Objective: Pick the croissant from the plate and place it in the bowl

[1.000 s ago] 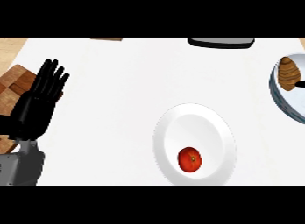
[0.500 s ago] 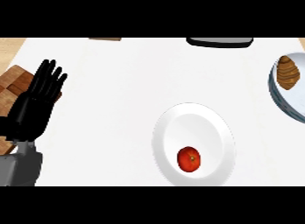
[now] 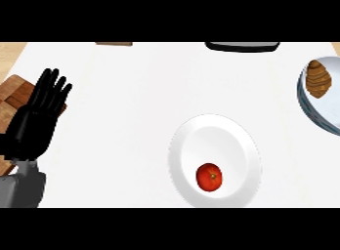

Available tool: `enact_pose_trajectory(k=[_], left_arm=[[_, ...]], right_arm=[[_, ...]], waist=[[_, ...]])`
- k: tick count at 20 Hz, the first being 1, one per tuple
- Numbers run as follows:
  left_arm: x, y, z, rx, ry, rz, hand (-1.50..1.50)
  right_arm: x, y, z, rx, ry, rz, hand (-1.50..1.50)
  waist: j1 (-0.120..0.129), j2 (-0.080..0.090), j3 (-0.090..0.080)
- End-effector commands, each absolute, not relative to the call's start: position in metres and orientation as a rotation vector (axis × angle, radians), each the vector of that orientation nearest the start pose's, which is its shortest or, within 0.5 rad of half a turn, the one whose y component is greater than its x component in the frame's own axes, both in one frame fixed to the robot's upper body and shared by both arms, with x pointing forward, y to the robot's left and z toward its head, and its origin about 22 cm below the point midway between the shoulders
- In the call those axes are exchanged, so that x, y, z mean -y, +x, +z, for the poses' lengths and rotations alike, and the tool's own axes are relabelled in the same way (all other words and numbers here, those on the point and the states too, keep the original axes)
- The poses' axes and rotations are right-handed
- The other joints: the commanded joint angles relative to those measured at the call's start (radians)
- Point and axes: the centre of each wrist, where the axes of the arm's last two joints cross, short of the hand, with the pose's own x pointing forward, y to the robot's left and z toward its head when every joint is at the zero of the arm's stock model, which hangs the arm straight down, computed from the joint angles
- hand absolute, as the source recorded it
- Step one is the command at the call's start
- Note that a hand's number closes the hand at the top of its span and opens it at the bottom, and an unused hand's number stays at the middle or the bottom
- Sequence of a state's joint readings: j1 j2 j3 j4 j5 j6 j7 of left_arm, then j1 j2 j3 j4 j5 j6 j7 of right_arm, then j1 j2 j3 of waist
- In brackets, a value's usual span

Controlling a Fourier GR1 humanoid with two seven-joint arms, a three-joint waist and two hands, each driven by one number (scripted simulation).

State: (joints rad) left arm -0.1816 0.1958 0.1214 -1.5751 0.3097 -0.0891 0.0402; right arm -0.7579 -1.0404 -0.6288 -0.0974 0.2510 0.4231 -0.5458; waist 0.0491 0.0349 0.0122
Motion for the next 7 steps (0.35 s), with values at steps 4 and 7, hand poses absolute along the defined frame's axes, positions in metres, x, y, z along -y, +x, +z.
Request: enact_pose_trajectory(k=[4, 7], left_arm=[[-0.289, 0.278, 0.069, 1.731, -0.125, 0.047, 0.0], [-0.287, 0.279, 0.069, 1.727, -0.125, 0.062, 0.0]], right_arm=[[0.619, 0.219, 0.169, 1.592, -0.526, 0.018, -1.5], [0.621, 0.21, 0.153, 1.571, -0.508, 0.053, -1.5]], waist=[[-0.001, -0.006, 0.002], [-0.005, -0.005, 0.004]])
